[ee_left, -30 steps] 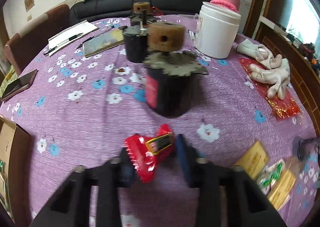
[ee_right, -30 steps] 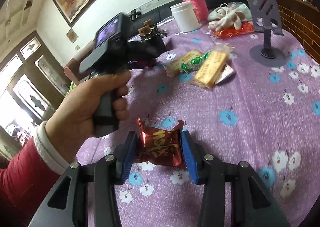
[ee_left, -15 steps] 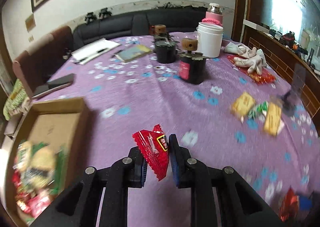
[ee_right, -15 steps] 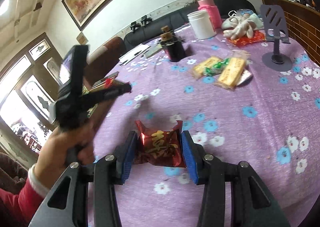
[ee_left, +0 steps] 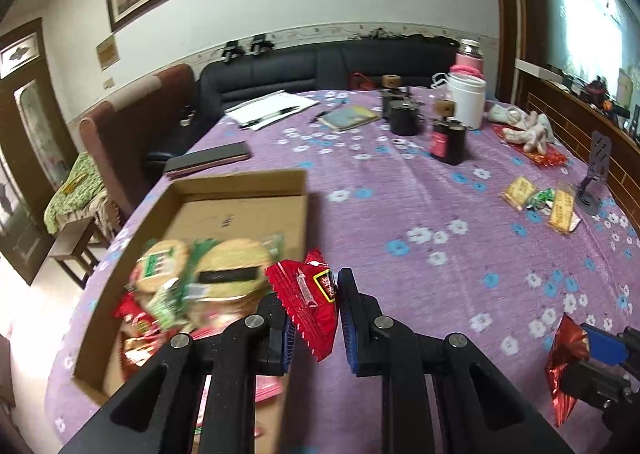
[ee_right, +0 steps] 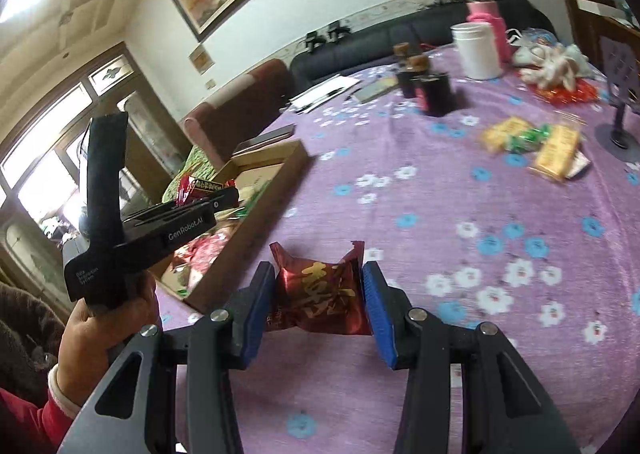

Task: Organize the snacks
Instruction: 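Carry both red packets into the box and open both tools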

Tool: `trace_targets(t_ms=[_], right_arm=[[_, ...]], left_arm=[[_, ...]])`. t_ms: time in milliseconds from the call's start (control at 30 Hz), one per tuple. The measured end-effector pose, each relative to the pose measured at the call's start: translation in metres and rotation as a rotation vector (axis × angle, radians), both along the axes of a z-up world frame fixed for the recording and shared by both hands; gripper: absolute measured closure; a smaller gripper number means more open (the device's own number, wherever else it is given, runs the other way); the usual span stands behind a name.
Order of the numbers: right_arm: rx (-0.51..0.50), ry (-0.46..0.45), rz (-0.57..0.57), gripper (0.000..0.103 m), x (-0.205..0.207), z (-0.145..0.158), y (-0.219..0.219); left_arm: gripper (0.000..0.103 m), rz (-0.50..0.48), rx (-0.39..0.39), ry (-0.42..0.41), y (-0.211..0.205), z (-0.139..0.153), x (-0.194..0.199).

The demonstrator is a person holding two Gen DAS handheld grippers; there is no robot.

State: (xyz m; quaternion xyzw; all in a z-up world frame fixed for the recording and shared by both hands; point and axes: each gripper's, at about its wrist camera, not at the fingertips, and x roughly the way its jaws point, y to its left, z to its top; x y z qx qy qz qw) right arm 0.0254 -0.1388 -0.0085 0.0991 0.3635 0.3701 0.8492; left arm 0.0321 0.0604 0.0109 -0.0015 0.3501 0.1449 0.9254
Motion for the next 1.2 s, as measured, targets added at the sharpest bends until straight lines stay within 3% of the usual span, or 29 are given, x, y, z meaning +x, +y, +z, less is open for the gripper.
trace_targets(t_ms=[300, 767, 1033, 1200], right_arm=[[-0.012, -0.005, 0.060, 0.058, -0.007, 0.006, 0.035], [-0.008, 0.003, 0.121, 0.058, -0.002, 0.007, 0.073], [0.009, -0.012, 0.190, 0.058, 0.030, 0.014, 0.140], [-0.004, -0.012, 0.213, 0.058, 0.066, 0.013, 0.193]], left_arm=[[0.083, 0.087, -0.020, -0.028, 0.045, 0.003, -0.028], [0.083, 0.141, -0.077, -0.029, 0.082, -0.003, -0.043], [0.082, 0.218, -0.128, 0.007, 0.122, -0.017, -0.044], [0.082, 0.243, -0.207, 0.030, 0.156, -0.020, -0.028]])
